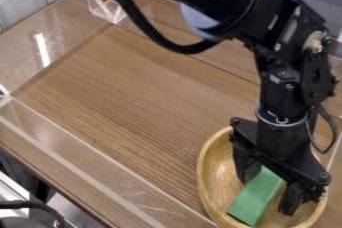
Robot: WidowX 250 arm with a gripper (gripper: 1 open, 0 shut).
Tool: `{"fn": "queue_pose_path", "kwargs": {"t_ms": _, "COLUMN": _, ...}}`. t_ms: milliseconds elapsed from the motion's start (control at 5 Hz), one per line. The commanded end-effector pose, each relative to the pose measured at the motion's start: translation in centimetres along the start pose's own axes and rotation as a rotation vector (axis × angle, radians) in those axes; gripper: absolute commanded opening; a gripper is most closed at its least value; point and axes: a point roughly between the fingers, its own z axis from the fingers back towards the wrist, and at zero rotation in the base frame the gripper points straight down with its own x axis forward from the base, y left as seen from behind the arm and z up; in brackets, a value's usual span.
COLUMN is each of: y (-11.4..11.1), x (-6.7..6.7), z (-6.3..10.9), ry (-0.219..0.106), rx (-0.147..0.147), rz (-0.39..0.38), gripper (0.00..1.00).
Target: Remove the green block from inside the brown bowl and put it on the table
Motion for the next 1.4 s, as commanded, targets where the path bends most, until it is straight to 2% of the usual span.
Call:
{"fn": "queue_pose_path", "kwargs": {"t_ms": 0, "y": -0.1, "x": 0.6, "z": 0.6, "ry": -0.031, "rx": -0.007, "rz": -0.002, "gripper": 1.0}}
{"fn": "queue_pose_path", "kwargs": {"t_ms": 600, "y": 0.4, "x": 0.6, "z": 0.5, "ry": -0.029, "rx": -0.006, "rz": 0.003, "gripper": 1.0}}
{"fn": "queue_pose_path", "kwargs": {"t_ms": 1000, "y": 0.8, "x": 0.8, "z": -0.4, "ry": -0.03, "rx": -0.005, "rz": 0.009, "gripper": 1.0}}
{"fn": "queue_pose_path", "kwargs": {"t_ms": 1200, "y": 0.8, "x": 0.8, "z": -0.7, "ry": -0.029, "rx": -0.005, "rz": 0.013, "gripper": 0.0}}
